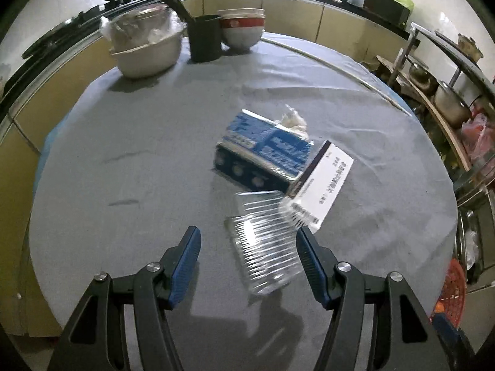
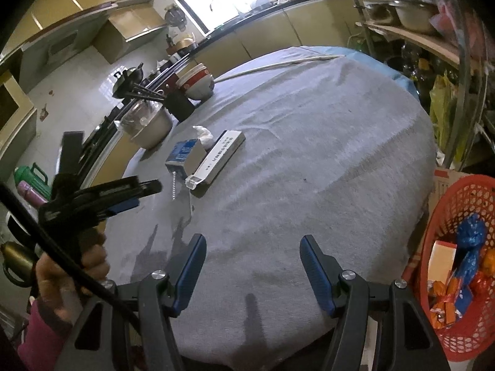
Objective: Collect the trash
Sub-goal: 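Lower the left gripper onto the clear plastic tray and close it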
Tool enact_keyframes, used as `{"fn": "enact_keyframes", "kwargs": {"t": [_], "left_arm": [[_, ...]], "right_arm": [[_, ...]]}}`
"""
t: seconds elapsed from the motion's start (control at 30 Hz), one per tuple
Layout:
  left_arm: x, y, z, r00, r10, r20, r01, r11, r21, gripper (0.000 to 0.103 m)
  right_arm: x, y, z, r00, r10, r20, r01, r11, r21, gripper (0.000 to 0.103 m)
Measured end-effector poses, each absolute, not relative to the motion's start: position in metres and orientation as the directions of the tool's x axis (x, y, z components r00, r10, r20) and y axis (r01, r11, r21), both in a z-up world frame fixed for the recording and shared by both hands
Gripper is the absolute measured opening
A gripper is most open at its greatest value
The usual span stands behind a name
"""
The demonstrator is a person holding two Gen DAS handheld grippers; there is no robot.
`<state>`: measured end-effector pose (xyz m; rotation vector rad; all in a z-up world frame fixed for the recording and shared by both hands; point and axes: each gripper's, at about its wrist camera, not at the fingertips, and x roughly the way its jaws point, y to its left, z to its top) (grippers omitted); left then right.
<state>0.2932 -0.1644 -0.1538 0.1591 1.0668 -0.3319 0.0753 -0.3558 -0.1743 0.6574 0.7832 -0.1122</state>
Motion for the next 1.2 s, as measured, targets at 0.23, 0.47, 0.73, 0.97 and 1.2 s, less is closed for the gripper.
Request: {"fn": "enact_keyframes", "kwargs": {"t": [0.23,0.47,0.73,0.97,1.2], "left_arm": [[0.297,-0.185,-0.172,0.420,-0.151,-0.895,0.351,0.936,0.006,0.065],[0.298,-0.149,-0.176,0.357,-0.241,-0.903,0.323,0.938,-0.123,0.070],[0.307,-0.072,-0.172,0.392,-0.233,-0.890,0.203,0.965,-0.163,0.070],[0.308,-0.022,-0.167,0.411,-0.239,-0.880,0.108,0.971,-0.213,0.070],[0.293,-0.069,-0.159,0.440,-0.259,-0.860,0.259,0.953,-0.155,0.071]], "right_arm": [[0.071,-0.366,-0.182,0.722,0.172,-0.670,0.330,0.766,0.552,0.067],[0.069,-0.363,-0.183,0.725,0.182,-0.664,0.316,0.769,0.556,0.067],[0.072,-0.352,-0.183,0.715,0.192,-0.672,0.303,0.781,0.546,0.067],[0.079,-0.332,-0.179,0.705,0.198,-0.681,0.273,0.810,0.518,0.067],[0.090,-0.318,-0.181,0.684,0.196,-0.703,0.269,0.828,0.492,0.067]]}}
